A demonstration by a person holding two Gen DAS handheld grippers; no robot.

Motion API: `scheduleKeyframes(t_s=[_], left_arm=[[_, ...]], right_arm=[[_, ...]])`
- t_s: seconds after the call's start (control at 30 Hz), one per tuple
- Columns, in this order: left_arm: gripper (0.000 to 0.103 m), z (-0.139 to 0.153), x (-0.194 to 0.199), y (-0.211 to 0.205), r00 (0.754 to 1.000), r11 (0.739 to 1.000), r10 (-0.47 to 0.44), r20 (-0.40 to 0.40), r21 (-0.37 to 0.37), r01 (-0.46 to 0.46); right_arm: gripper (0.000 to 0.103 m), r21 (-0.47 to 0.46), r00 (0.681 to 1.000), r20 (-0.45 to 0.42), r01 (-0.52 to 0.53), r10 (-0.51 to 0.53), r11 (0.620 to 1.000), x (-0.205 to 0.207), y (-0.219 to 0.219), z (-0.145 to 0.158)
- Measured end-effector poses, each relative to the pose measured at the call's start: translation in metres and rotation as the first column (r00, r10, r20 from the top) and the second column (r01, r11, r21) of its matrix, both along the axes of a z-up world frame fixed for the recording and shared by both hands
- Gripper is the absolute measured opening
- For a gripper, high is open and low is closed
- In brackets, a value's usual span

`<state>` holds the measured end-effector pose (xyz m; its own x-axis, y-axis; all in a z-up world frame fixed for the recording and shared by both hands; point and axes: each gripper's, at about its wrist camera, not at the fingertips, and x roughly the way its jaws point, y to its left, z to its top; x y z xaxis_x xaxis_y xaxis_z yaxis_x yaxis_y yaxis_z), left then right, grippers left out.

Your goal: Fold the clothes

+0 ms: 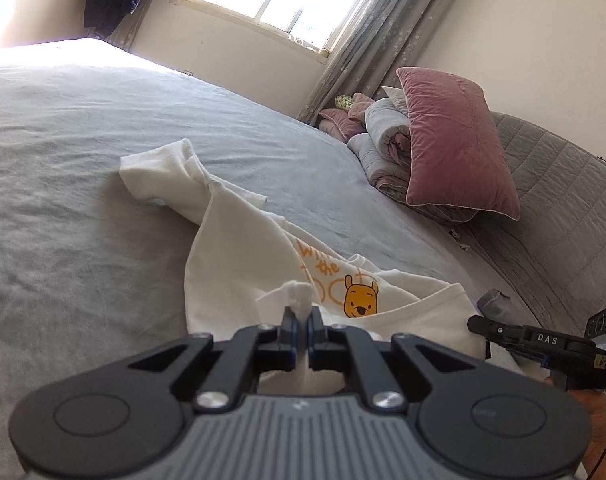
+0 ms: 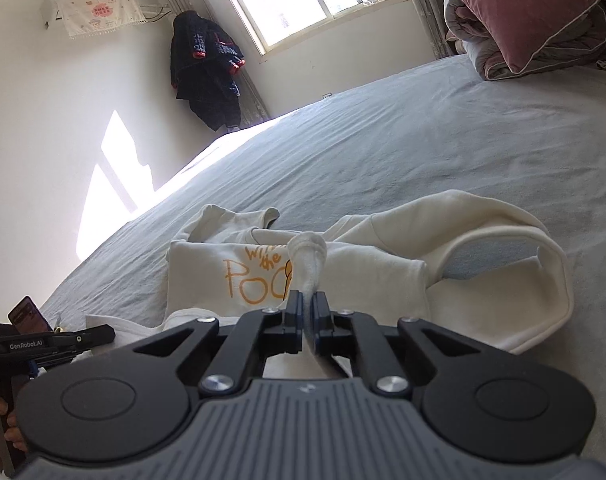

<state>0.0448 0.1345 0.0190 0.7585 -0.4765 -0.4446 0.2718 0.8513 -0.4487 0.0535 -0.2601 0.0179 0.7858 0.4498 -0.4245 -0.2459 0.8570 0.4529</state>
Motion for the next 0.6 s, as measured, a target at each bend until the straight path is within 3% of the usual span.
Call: scheduleKeyframes(t_s=[0.23,0.6], left_arm=[[0.004,0.011,-0.034,0.04,0.988,0.992,-0.125,0.093,0.01,0.125],[0.004,-0.011,-0.08,0.081,0.959,0.958,-0.28,0.044,0.077,0.277]], right_arm=[[0.007,0.034,0.995,0.055,-0.081,0.079,0.996,-0.037,-0.012,0.018],[0.007,0.022,0.973,0.046,-0.229,0.228,0.973,-0.081,-0.024,0.012]])
